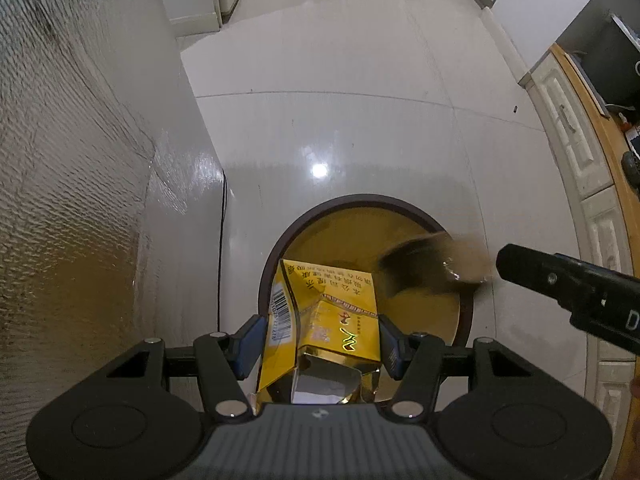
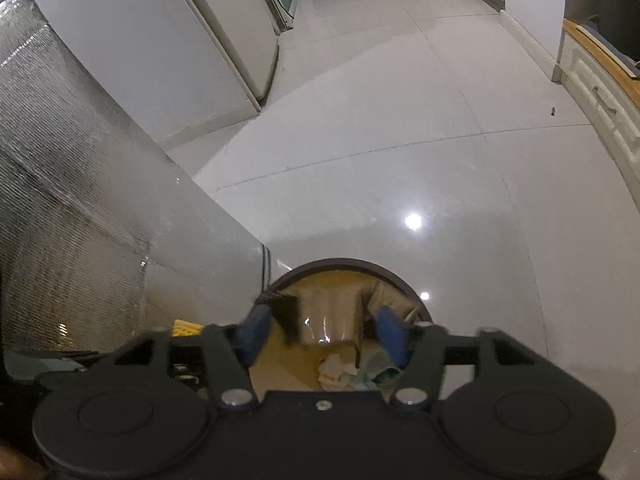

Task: Collect trash
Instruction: 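Open the left tool over the bin while the right tool opens, dropping both, then withdraw both tools from the bin back toward the counter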

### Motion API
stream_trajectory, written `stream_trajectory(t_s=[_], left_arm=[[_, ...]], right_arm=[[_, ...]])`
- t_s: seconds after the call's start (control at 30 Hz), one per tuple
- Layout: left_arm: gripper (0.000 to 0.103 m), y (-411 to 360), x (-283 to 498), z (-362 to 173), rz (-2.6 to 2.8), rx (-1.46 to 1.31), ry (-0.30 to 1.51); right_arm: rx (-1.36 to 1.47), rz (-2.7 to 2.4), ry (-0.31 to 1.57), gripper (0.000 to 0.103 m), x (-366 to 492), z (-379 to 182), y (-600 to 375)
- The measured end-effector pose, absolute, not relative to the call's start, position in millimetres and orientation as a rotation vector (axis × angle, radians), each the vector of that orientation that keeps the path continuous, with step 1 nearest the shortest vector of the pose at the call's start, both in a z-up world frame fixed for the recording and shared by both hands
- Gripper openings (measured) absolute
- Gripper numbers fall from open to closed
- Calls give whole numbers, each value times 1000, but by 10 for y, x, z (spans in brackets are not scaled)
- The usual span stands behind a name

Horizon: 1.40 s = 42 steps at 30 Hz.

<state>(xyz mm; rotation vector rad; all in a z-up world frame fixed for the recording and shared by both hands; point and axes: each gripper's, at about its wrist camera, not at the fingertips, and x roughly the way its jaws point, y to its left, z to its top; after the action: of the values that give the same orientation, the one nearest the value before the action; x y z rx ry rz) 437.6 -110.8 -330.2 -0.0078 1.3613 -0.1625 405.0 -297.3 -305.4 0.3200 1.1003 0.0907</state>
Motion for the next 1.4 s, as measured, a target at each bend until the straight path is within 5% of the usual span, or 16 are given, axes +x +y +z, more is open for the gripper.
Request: stream_trajectory(t_s=[0.53, 0.67, 1.0, 1.4], left_arm=[[62, -1121, 4423, -3352, -193, -85, 1342], [89, -1173, 4394, -3363, -206, -81, 1343], [100, -1139, 4354, -3388, -148, -3, 1376], [103, -1042, 4213, -3373, -138, 68, 1408]], right_arm=[[193, 137, 1232, 74, 3985, -3207, -2988], [152, 157, 1259, 79, 3937, -3224, -2986], [63, 197, 1302, 103, 3839, -3270, -2943], [80, 140, 1280, 103, 3751, -3205, -2983]])
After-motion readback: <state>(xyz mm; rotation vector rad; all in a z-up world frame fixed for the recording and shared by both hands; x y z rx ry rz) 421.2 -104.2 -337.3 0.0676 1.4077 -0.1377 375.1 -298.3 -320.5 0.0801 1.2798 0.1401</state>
